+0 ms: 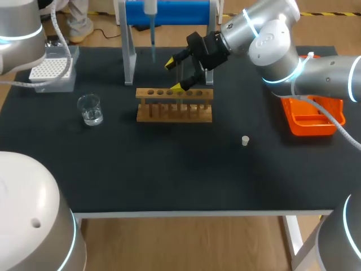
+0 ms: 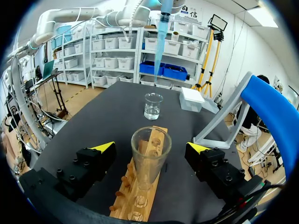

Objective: Invert the test tube, pick up the pipette, mount the tip to pipette, aspirate from beaker and dispense into the tube, eject the tip, return the pipette, and cap with the stopper.

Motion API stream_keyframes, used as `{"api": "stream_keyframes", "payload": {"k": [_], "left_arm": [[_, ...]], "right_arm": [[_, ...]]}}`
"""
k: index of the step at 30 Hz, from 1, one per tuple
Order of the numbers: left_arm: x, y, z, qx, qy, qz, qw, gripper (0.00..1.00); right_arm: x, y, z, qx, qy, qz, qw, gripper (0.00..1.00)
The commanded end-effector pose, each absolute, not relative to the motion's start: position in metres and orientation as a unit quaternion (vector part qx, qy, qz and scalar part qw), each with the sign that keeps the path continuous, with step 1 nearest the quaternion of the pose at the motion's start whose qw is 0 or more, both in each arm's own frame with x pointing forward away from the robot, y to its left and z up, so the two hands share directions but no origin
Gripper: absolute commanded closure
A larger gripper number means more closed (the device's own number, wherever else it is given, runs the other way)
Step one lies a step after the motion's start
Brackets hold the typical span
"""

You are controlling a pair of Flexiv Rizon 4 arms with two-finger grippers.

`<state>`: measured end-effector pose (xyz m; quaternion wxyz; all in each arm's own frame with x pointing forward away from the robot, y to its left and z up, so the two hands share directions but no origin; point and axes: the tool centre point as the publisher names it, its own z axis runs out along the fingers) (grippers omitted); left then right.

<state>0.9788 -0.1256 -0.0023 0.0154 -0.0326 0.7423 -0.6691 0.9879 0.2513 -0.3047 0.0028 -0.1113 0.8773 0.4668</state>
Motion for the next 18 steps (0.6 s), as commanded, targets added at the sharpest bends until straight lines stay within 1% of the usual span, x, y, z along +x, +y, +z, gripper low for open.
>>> {"api": "stream_keyframes", "payload": {"k": [1,10,18], "left_arm": [[0.986,-0.137,-0.003,-0.026,0.741,-0.671,0.006,1.0],[0.992,-0.165,0.002,-0.013,0.737,-0.676,-0.005,1.0],[0.995,-0.174,0.011,-0.007,0.737,-0.676,-0.008,1.0]], "right_arm": [[0.987,0.25,-0.304,-0.111,0.878,0.466,0.002,0.0],[0.987,0.25,-0.304,-0.111,0.878,0.466,0.002,0.0],[0.987,0.25,-0.304,-0.111,0.878,0.466,0.002,0.0]]}}
